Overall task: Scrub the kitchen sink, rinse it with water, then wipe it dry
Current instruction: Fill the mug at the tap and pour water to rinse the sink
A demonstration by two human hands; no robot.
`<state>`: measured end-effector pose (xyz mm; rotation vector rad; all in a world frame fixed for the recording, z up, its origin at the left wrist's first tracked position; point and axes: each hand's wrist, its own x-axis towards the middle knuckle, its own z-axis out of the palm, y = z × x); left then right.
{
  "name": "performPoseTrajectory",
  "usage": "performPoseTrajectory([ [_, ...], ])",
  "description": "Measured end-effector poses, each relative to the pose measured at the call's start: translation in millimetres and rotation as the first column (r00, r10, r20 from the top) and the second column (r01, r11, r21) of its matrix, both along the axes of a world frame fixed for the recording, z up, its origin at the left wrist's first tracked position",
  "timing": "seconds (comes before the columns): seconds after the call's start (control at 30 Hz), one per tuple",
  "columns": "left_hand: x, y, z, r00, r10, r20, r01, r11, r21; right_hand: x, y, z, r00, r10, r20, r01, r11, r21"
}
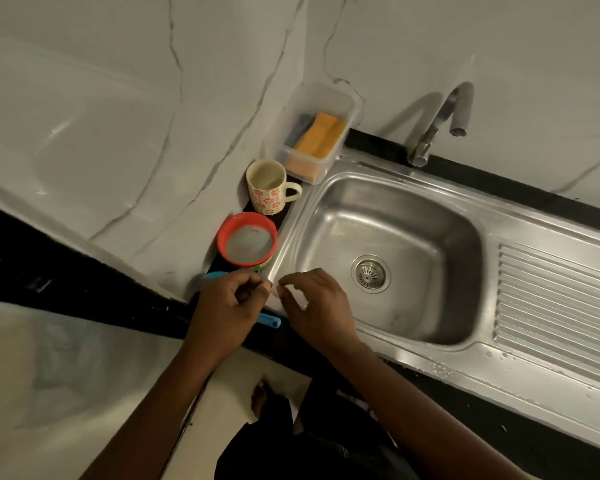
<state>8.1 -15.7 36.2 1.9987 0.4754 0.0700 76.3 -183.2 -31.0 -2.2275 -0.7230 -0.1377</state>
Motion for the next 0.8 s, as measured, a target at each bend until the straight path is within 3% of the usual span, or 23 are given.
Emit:
performPoseTrajectory([
  [0.2,37.1,-45.2,-11.9,0.998,-0.061,-0.022,0.061,0.998,-0.024,64.2,-84.5,-13.0,0.944,-0.201,-0.260,0.197,0.979,-0.042],
  [0.37,64.7,-92.1,-32.1,0.994,-0.093,-0.054,0.093,0.996,0.008,108.0,-141.6,-60.6,0.859,-0.312,-0.405,0.226,0.942,-0.247],
  [0.6,99.2,-135.8,-64.1,0.985,-0.128,-0.117,0.129,0.992,-0.001,136.3,-163.5,-113.8,0.797,-0.272,-0.538,-0.008,0.888,-0.461],
  [0.7,106.3,-142.9,-72.1,0.975,-0.158,-0.159,0.155,0.987,-0.028,141.1,-160.7,-132.6,0.766,-0.246,-0.594,-0.219,0.769,-0.600],
  [0.8,113.2,-141.0,-76.5,0.966,-0.190,-0.175,0.190,0.982,-0.017,142.2,-152.6,-141.2,0.792,-0.184,-0.582,-0.357,0.634,-0.686],
])
